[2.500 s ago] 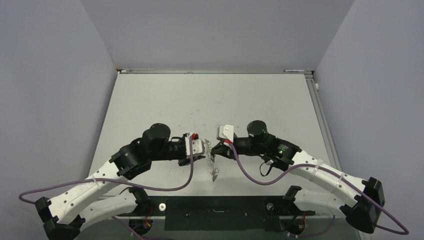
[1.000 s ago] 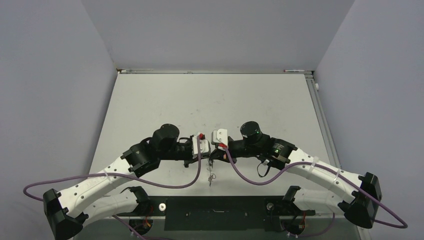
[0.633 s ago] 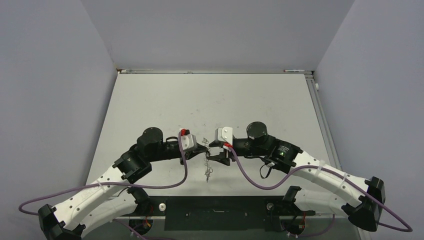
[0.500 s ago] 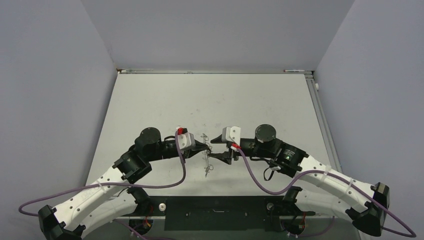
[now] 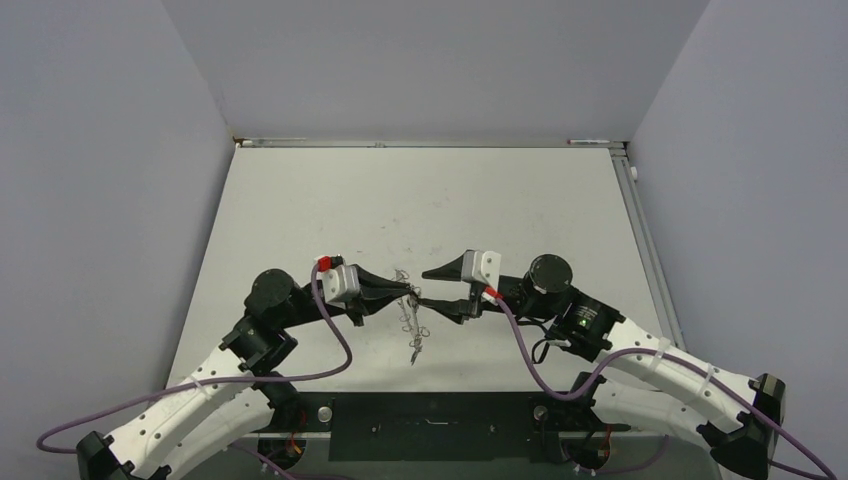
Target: Put the keys on the keyring
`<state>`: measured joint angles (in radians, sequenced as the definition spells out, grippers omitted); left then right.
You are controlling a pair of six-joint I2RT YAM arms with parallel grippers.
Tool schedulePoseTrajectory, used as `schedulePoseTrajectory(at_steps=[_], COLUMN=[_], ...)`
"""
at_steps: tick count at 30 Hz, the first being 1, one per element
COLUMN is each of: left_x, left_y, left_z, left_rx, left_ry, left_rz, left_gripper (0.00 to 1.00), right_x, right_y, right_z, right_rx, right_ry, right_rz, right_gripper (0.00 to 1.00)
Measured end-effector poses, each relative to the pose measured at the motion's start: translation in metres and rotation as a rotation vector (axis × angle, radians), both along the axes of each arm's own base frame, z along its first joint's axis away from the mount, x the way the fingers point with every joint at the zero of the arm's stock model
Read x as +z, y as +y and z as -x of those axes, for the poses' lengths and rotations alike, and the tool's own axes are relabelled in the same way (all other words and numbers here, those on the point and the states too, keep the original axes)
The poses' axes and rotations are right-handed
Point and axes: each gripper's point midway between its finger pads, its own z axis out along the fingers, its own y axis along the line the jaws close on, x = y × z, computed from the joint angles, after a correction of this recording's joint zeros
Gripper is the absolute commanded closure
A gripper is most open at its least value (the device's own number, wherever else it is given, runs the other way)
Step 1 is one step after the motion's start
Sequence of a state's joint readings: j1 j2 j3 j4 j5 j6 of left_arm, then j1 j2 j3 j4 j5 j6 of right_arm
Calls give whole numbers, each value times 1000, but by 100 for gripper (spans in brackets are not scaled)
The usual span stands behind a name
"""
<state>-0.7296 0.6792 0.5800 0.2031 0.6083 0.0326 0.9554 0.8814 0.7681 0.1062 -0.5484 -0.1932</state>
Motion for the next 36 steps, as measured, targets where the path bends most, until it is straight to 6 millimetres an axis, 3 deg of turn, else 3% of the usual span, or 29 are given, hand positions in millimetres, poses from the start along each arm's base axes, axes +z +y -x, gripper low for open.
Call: schedulePoseTrajectory(at_steps=[5, 12, 22, 32, 36], left_x=[9, 24, 28, 29, 29], left_y=[1, 5, 8, 8, 8], left_z=[6, 14, 17, 17, 17], left_rx=[-23, -47, -46, -49, -47], left_ry=[3, -19, -28, -31, -32], left_rz=[60, 119, 137, 139, 139], left_gripper=[100, 100, 100, 100, 100], right_x=[5, -2, 2, 2, 2], right_y=[5, 13, 12, 13, 13], right_z=[-2, -4, -2, 1, 3], right_rx=[10, 29, 34, 50, 58], right_ry=[1, 21, 26, 29, 29], right_rz=[-26, -18, -32, -32, -30], right_gripper=[67, 68, 69, 94, 95])
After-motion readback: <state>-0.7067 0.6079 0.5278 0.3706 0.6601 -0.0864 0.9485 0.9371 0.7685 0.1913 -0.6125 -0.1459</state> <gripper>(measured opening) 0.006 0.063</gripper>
